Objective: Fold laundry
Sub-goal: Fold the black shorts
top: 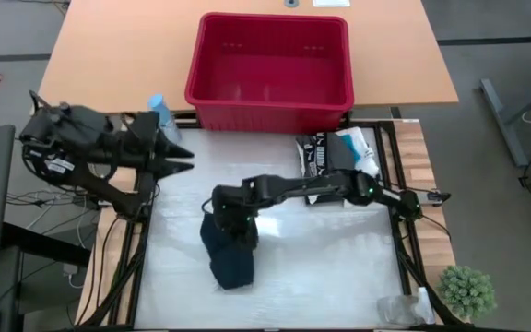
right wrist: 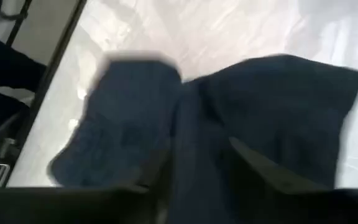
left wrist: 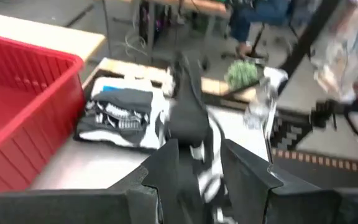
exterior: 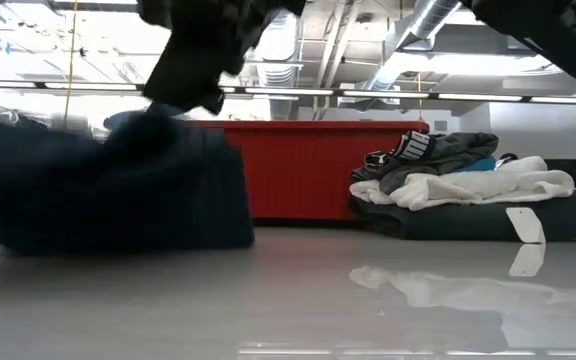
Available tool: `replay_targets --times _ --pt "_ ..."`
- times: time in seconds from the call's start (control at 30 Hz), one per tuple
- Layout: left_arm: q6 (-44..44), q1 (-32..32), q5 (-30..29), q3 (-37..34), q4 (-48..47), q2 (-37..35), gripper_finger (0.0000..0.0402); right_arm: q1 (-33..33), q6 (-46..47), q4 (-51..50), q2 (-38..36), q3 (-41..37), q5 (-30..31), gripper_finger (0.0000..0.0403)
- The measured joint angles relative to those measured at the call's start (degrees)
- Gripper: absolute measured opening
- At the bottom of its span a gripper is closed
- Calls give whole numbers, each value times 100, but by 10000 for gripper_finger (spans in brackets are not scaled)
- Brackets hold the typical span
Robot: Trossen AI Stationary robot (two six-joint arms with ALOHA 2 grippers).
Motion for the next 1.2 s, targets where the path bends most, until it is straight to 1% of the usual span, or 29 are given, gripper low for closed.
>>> replay_targets --times 0.1,0.17,0.27,0.33,0.4,0.43,0.5,0.53,0.57,0.63,0.7,0.77,0.8,0.9,0.97,1.07,1.13,1.2 --pt "-75 -275 -69 6 -304 108 109 -23 204 -389 -308 5 16 235" --pt "-162 -486 -202 0 -434 213 109 -28 446 -776 -544 8 -44 262" --pt "-292 -924 -584 -18 -699 334 109 17 772 -1813 -988 8 -32 278" --pt "-405 -1284 -984 -279 -778 317 109 140 932 -2440 -1403 5 245 280" --pt "-667 -1584 -1428 -819 -653 238 109 352 1213 -2923 -1872 8 686 280" --pt "-881 -1724 -1622 -1180 -389 172 109 476 1444 -3152 -2123 8 929 280" --pt "-1220 -2007 -1870 -1986 429 -64 109 755 2075 -3528 -2612 8 1506 281" --pt "-1292 -2136 -1900 -2390 877 -241 109 929 2448 -3638 -2865 8 1925 281" --pt "-1368 -2265 -1935 -2785 1279 -461 109 1115 2821 -3712 -3093 8 2486 281" --pt "-1668 -2452 -1985 -3566 1832 -948 109 1531 3517 -3799 -3544 8 3812 281" --pt "-2107 -2511 -1997 -4339 1831 -1358 109 1956 4025 -3748 -3844 20 4993 281" --pt "-2354 -2440 -2055 -5098 1948 -1646 109 2290 4351 -3782 -3985 18 5810 281" --pt "-2260 -2384 -2032 -5414 2058 -1726 109 2446 4463 -3781 -4031 15 6090 281" --pt "-2149 -2263 -1760 -6173 2045 -1884 109 2824 4798 -3780 -4098 1 6587 281" --pt "-2126 -2250 -1437 -6504 2516 -1859 109 2983 4993 -3780 -4123 3 6662 281" --pt "-1598 -2254 -1021 -6919 3368 -1384 109 3348 5283 -3777 -4173 -242 6678 281" --pt "-1135 -2255 -952 -6954 3956 -909 109 3610 5667 -3775 -4247 -695 6719 281" --pt "-584 -2173 -950 -6767 4437 -438 109 3878 6216 -3770 -4410 -1311 6739 281"
